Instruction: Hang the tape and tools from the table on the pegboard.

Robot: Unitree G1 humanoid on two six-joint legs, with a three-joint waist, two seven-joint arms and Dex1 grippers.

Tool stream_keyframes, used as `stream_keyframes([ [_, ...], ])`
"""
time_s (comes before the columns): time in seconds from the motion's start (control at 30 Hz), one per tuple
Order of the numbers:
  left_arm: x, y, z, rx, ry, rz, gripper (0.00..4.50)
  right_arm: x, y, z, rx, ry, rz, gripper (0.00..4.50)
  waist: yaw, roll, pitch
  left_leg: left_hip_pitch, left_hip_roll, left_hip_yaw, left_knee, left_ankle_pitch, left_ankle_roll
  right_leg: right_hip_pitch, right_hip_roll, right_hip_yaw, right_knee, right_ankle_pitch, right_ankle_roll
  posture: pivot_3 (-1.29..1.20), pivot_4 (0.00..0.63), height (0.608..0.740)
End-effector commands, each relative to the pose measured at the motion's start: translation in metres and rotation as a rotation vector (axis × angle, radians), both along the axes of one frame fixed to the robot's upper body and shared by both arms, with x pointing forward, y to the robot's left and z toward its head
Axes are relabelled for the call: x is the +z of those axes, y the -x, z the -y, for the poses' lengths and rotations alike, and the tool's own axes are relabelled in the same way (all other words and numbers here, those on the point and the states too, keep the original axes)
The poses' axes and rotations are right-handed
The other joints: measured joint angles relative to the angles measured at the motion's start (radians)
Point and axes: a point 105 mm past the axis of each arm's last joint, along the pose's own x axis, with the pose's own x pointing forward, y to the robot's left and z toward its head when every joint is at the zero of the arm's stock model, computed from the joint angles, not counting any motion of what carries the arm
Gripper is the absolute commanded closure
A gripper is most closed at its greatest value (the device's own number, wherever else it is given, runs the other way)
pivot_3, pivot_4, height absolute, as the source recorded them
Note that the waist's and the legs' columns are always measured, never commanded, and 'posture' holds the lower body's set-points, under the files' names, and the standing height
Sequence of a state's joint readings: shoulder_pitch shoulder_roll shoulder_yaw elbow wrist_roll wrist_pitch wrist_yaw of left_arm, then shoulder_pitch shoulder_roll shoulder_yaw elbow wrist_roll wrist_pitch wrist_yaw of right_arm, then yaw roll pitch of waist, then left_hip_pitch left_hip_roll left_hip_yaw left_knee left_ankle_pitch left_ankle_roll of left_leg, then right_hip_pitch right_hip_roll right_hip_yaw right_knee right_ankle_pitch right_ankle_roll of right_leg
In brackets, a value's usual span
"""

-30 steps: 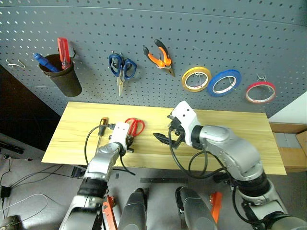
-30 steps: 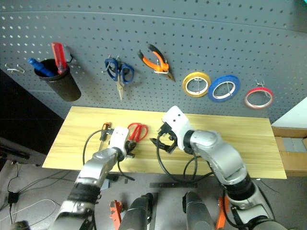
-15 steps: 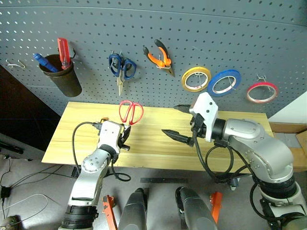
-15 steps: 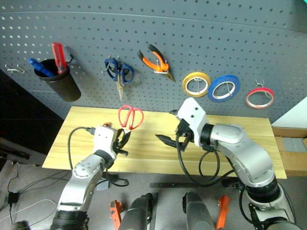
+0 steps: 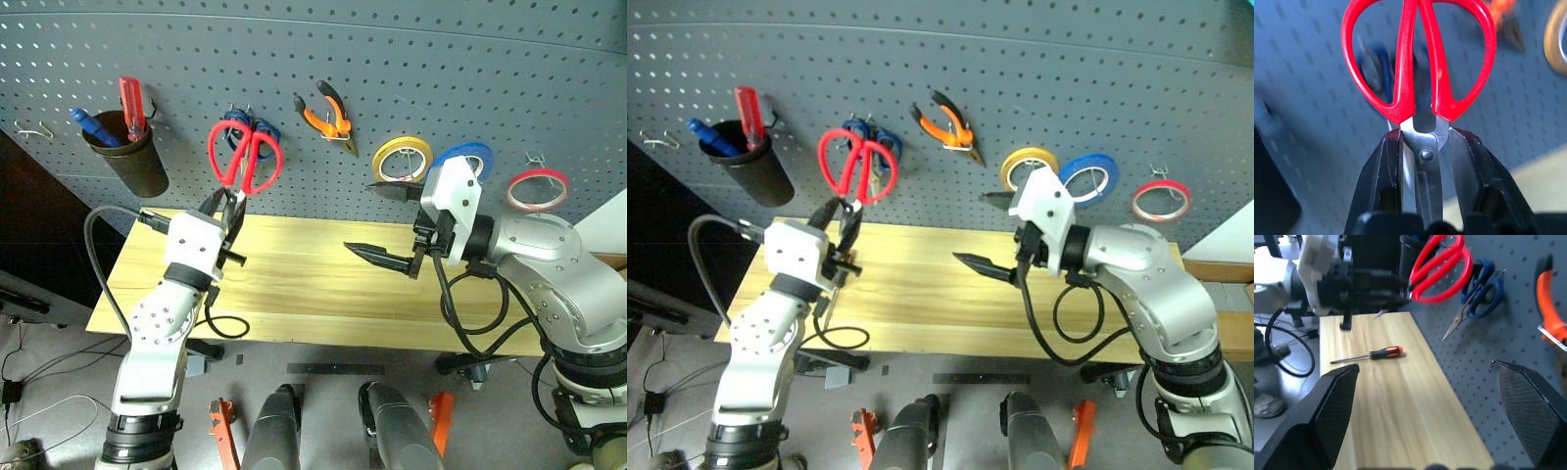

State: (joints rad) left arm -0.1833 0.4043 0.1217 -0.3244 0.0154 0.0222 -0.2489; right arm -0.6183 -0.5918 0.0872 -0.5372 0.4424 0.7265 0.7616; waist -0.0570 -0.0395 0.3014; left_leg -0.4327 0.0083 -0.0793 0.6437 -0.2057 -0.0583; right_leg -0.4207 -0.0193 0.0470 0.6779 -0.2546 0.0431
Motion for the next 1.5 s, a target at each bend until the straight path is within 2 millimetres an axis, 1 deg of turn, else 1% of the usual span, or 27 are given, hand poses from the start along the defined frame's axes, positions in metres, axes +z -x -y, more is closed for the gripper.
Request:
stream_keyframes([
  [0.03, 0.013, -0.002, -0.004, 0.015, -0.006, 0.054, 3.44, 0.014, -0.001, 0.0, -0.003, -0.011, 0.074, 0.0, 0.0, 0.0, 0.0, 0.0, 0.0, 0.0, 0.0, 0.0, 0.0, 0.0, 0.0, 0.0, 0.0, 0.0, 0.0, -0.08, 0.239, 0.74],
  [0.13, 0.014, -0.009, -0.005, 0.02, -0.009, 0.05, 3.44, 0.015, -0.003, 0.0, -0.003, -0.013, 0.079, 0.0, 0.0, 0.0, 0.0, 0.0, 0.0, 0.0, 0.0, 0.0, 0.0, 0.0, 0.0, 0.0, 0.0, 0.0, 0.0, -0.08, 0.239, 0.74],
  [0.23, 0.009, -0.016, -0.007, 0.024, -0.012, 0.021, 3.44, 0.016, -0.004, -0.002, -0.003, -0.01, 0.086, 0.0, 0.0, 0.0, 0.0, 0.0, 0.0, 0.0, 0.0, 0.0, 0.0, 0.0, 0.0, 0.0, 0.0, 0.0, 0.0, -0.09, 0.241, 0.74],
  [0.37, 0.002, -0.026, -0.002, 0.007, -0.027, -0.02, 3.44, 0.017, -0.005, -0.003, -0.006, -0.014, 0.092, 0.0, 0.0, 0.0, 0.0, 0.0, 0.0, 0.0, 0.0, 0.0, 0.0, 0.0, 0.0, 0.0, 0.0, 0.0, 0.0, -0.09, 0.244, 0.74],
  [0.53, -0.006, -0.039, -0.002, 0.026, -0.024, -0.065, 3.44, 0.019, -0.006, -0.004, -0.006, -0.024, 0.101, 0.0, -0.001, 0.0, 0.0, 0.0, 0.0, 0.0, 0.0, 0.0, 0.0, 0.0, 0.0, 0.0, 0.0, 0.0, 0.0, -0.1, 0.25, 0.74],
  [0.6, -0.009, -0.044, -0.002, 0.031, -0.008, -0.087, 3.44, 0.024, -0.007, -0.005, -0.008, -0.043, 0.113, 0.0, -0.001, 0.0, 0.0, 0.0, 0.0, 0.0, 0.0, 0.0, 0.0, 0.0, 0.0, 0.0, 0.0, 0.0, 0.0, -0.1, 0.253, 0.74],
  [0.77, -0.015, -0.05, 0.001, 0.021, 0.016, -0.129, 3.44, 0.044, -0.006, -0.009, -0.002, -0.133, 0.15, 0.0, -0.002, 0.0, 0.0, 0.0, 0.0, 0.0, 0.0, 0.0, 0.0, 0.0, 0.0, 0.0, 0.001, 0.0, 0.0, -0.11, 0.257, 0.74],
  [0.87, -0.016, -0.052, 0.002, 0.019, 0.029, -0.136, 3.44, 0.049, -0.006, -0.011, 0.0, -0.16, 0.163, 0.0, -0.002, 0.0, 0.0, 0.0, 0.0, 0.0, 0.0, 0.0, 0.0, 0.0, 0.0, 0.0, 0.001, 0.0, 0.0, -0.11, 0.259, 0.74],
  [0.93, -0.016, -0.053, 0.003, 0.018, 0.029, -0.142, 2.72, 0.049, -0.005, -0.012, 0.002, -0.162, 0.161, 0.0, -0.001, 0.0, 0.0, 0.0, 0.0, -0.001, 0.0, 0.0, 0.0, 0.0, 0.0, 0.0, 0.001, 0.0, 0.0, -0.11, 0.261, 0.74],
  [1.0, -0.018, -0.053, 0.005, 0.01, 0.026, -0.152, 2.25, 0.048, -0.005, -0.012, 0.001, -0.164, 0.158, 0.0, -0.001, 0.0, 0.0, 0.0, 0.0, -0.001, 0.0, 0.0, 0.0, 0.0, 0.0, 0.0, 0.001, 0.0, 0.0, -0.11, 0.262, 0.74],
  [1.03, -0.02, -0.053, 0.005, 0.006, 0.021, -0.159, 1.9, 0.048, -0.005, -0.012, 0.0, -0.165, 0.156, 0.0, -0.001, 0.0, 0.0, 0.0, 0.0, 0.0, 0.0, 0.0, 0.0, 0.0, 0.0, 0.0, 0.001, 0.0, 0.0, -0.11, 0.265, 0.74],
  [1.13, -0.035, -0.051, 0.004, 0.014, 0.015, -0.225, 0.85, 0.041, -0.006, -0.012, -0.009, -0.158, 0.122, 0.0, -0.003, 0.0, 0.0, 0.0, 0.0, 0.0, 0.0, 0.0, 0.0, 0.0, 0.0, 0.0, 0.001, 0.0, 0.0, -0.11, 0.268, 0.74],
  [1.2, -0.045, -0.049, 0.001, 0.024, 0.019, -0.27, 0.23, 0.035, -0.006, -0.013, -0.015, -0.144, 0.098, 0.0, -0.004, 0.0, 0.0, 0.0, 0.0, 0.0, 0.0, 0.0, 0.0, 0.0, 0.0, 0.0, 0.001, 0.0, 0.0, -0.11, 0.272, 0.74],
  [1.23, -0.053, -0.047, -0.002, 0.035, 0.018, -0.306, 0.02, 0.029, -0.007, -0.013, -0.025, -0.126, 0.08, 0.0, -0.004, 0.0, 0.0, 0.0, 0.0, 0.0, 0.0, 0.0, 0.0, 0.0, 0.0, 0.0, 0.001, 0.0, 0.0, -0.11, 0.275, 0.74],
  [1.3, -0.079, -0.042, -0.008, 0.04, 0.039, -0.438, 0.02, 0.012, -0.012, -0.015, -0.085, -0.086, 0.016, 0.0, -0.004, 0.001, 0.0, 0.0, 0.0, 0.0, 0.0, 0.0, 0.0, -0.001, 0.0, 0.0, 0.001, 0.0, 0.0, -0.1, 0.282, 0.74],
  [1.37, -0.096, -0.038, -0.016, 0.054, 0.062, -0.538, 0.02, 0.0, -0.015, -0.019, -0.131, -0.063, -0.045, 0.0, -0.009, 0.001, 0.001, 0.0, 0.001, 0.0, -0.001, 0.0, 0.0, -0.001, 0.0, 0.0, 0.001, 0.0, 0.0, -0.1, 0.288, 0.74],
  [1.43, -0.102, -0.037, -0.028, 0.097, 0.094, -0.589, 0.02, -0.01, -0.015, -0.024, -0.162, -0.055, -0.116, 0.0, -0.01, 0.002, 0.003, 0.0, 0.001, 0.0, 0.0, 0.0, 0.0, -0.001, 0.0, 0.0, 0.002, 0.0, 0.0, -0.1, 0.302, 0.74],
  [1.5, -0.103, -0.04, -0.052, 0.192, 0.145, -0.624, 0.02, -0.023, -0.013, -0.033, -0.184, -0.052, -0.217, 0.0, -0.011, 0.002, 0.003, 0.0, 0.002, -0.001, 0.0, 0.0, 0.0, -0.001, 0.001, 0.0, 0.002, 0.0, 0.0, -0.09, 0.312, 0.74],
])
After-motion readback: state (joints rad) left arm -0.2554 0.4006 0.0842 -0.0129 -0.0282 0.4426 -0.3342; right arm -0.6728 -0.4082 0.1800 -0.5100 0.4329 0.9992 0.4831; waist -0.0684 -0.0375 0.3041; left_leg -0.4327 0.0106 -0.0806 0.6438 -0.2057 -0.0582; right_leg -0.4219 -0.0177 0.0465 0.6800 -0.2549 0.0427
